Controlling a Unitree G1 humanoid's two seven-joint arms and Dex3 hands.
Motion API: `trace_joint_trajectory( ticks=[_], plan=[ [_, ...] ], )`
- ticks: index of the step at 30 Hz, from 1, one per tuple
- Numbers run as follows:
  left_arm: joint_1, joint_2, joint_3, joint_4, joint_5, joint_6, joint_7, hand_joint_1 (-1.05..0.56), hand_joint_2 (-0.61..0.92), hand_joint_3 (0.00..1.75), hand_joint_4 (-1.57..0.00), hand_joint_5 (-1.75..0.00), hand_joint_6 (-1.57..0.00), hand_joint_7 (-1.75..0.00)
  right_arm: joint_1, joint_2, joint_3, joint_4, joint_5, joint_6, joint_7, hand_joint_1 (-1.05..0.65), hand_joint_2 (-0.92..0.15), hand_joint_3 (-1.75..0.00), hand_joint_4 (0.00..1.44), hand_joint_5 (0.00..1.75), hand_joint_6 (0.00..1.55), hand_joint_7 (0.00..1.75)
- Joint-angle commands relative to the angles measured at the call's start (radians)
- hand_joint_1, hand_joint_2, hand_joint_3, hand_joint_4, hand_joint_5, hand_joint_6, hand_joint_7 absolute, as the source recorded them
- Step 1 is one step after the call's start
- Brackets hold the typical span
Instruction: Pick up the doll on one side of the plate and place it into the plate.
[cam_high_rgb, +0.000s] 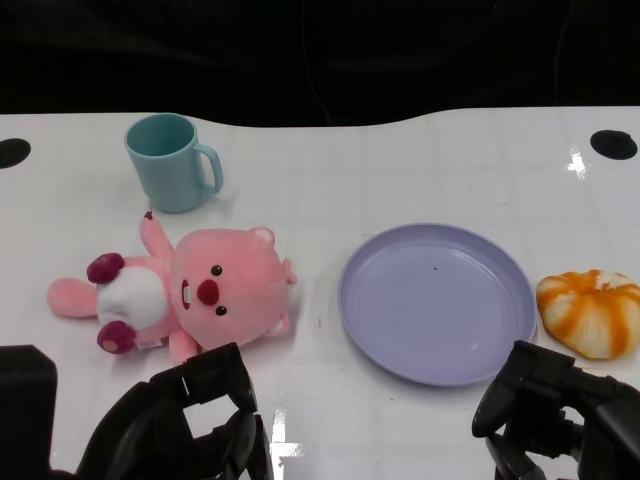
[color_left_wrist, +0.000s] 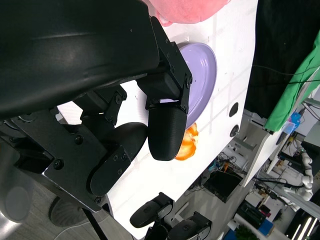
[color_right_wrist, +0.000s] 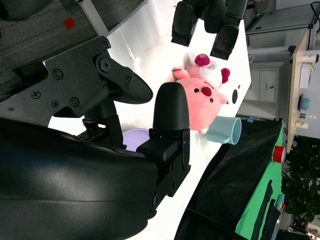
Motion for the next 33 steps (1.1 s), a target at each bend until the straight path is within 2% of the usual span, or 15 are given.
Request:
trace_joint_trajectory(
  ticks=[1,16,29,32,33],
  plan=[
    [-0.001,0.011,0.010,0.001,0.000,0.002,0.002,-0.16,0.36,1.49,-0.85,-1.75,-0.73,-1.71,0.002,-0.001,-0.012,-0.001,0.009,-0.008,-0.004,-0.20,-0.67,-0.95,0.63,1.75,0.43,1.67],
    [-0.004,0.014,0.010,0.004,0.008,0.001,0.005,-0.14,0.37,1.48,-0.86,-1.75,-0.74,-1.70,0.003,-0.012,-0.013,0.013,0.002,-0.030,0.010,-0.21,-0.67,-0.93,0.64,1.75,0.45,1.66],
    [-0.015,0.023,0.025,0.044,0.011,-0.048,-0.048,-0.16,0.36,1.48,-0.85,-1.75,-0.73,-1.67,-0.004,-0.011,-0.005,0.022,-0.006,-0.032,0.011,-0.22,-0.68,-0.91,0.64,1.75,0.46,1.64],
    [-0.021,0.018,0.036,0.045,0.011,-0.052,-0.035,-0.17,0.37,1.44,-0.82,-1.75,-0.75,-1.61,-0.010,-0.009,0.002,0.024,-0.011,-0.028,0.007,-0.22,-0.68,-0.91,0.63,1.75,0.46,1.64],
    [-0.022,0.015,0.039,0.043,0.011,-0.052,-0.029,-0.17,0.40,1.38,-0.81,-1.71,-0.76,-1.52,-0.011,-0.008,0.004,0.025,-0.012,-0.027,0.005,-0.22,-0.68,-0.91,0.63,1.75,0.46,1.64]
  ],
)
